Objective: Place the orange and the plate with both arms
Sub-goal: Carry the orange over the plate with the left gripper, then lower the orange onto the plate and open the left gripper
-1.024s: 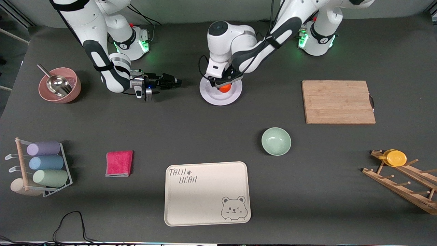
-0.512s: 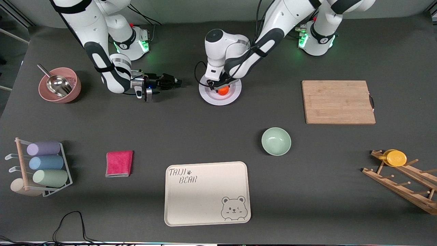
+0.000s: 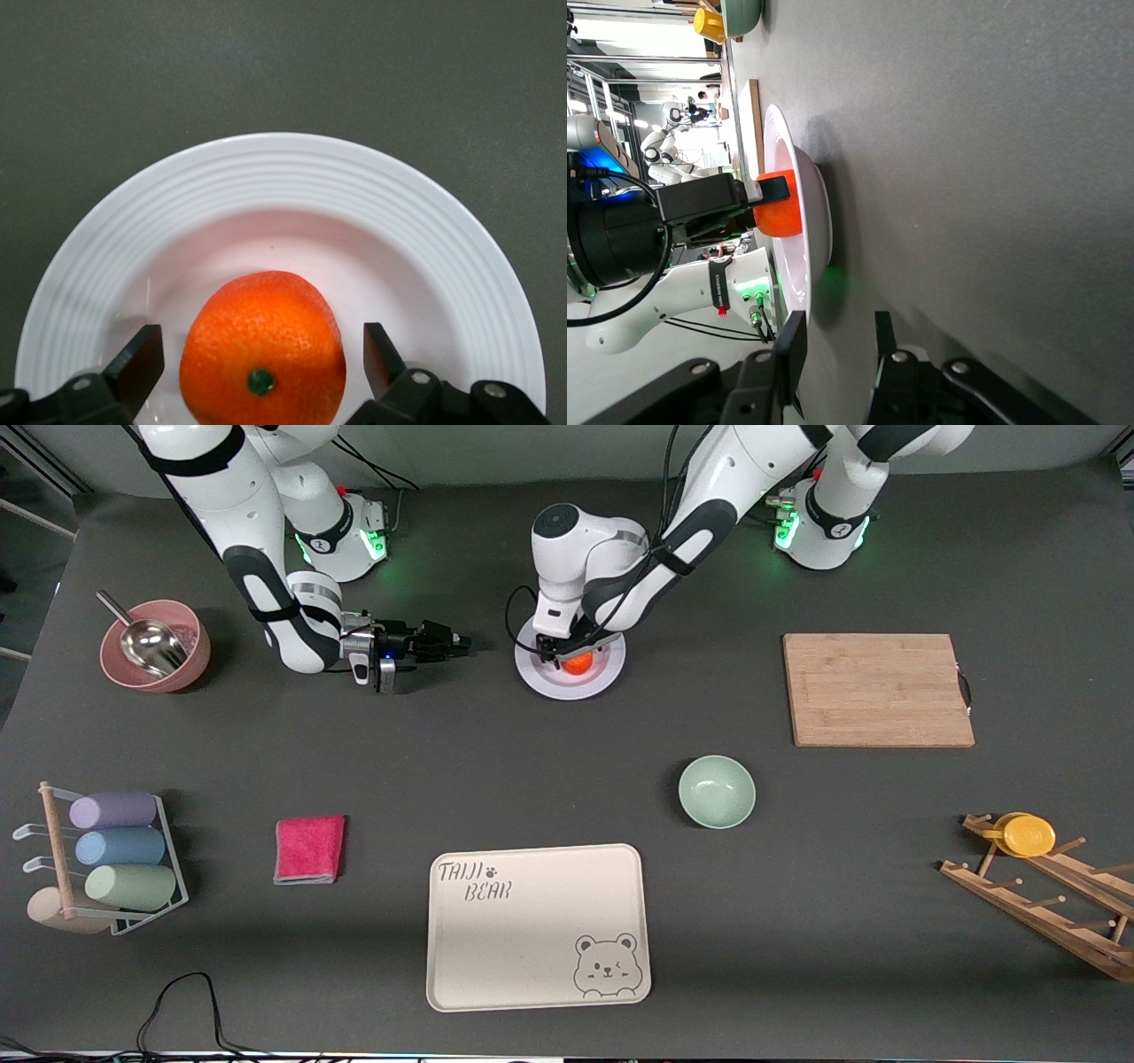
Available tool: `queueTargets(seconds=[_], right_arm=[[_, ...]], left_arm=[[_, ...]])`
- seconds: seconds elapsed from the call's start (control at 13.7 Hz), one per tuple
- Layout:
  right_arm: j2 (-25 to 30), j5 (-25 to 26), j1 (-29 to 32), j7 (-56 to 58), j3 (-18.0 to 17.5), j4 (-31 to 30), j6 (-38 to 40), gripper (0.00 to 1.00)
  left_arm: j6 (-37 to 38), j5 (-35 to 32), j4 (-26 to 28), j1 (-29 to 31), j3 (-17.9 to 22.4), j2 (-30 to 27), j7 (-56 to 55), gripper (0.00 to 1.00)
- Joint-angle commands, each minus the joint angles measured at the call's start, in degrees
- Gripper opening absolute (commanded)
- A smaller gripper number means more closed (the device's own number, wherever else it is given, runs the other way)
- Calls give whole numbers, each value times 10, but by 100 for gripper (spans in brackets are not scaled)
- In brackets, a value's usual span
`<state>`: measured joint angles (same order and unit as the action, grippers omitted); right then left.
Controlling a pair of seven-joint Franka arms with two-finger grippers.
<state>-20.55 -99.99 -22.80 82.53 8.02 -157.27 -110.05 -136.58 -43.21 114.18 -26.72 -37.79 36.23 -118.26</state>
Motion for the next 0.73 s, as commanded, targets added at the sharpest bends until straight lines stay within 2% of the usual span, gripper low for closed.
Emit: queueTargets(seconds=[0.0,0.22,0.29,0.51,0.66], right_arm=[[-20,-14,4,27,2,6,9,38],[-22,-27,3,27,1,11,8,38],[-23,-34,2,27,-1,12,8,38],[-23,-48,-2,25,-5,19,7,38],[-23,-50,-9,25,-5,22,6,38]], left_arm=[[5,-9,-6,2,5,-12,2,100],[29,9,-7,35,-7,-42,60,100],[45,28,-11,56,-24,-50,94,100],[129,100,-40,155,-109,-76,222,100],[177,122,-55,230,-169,-86,288,100]])
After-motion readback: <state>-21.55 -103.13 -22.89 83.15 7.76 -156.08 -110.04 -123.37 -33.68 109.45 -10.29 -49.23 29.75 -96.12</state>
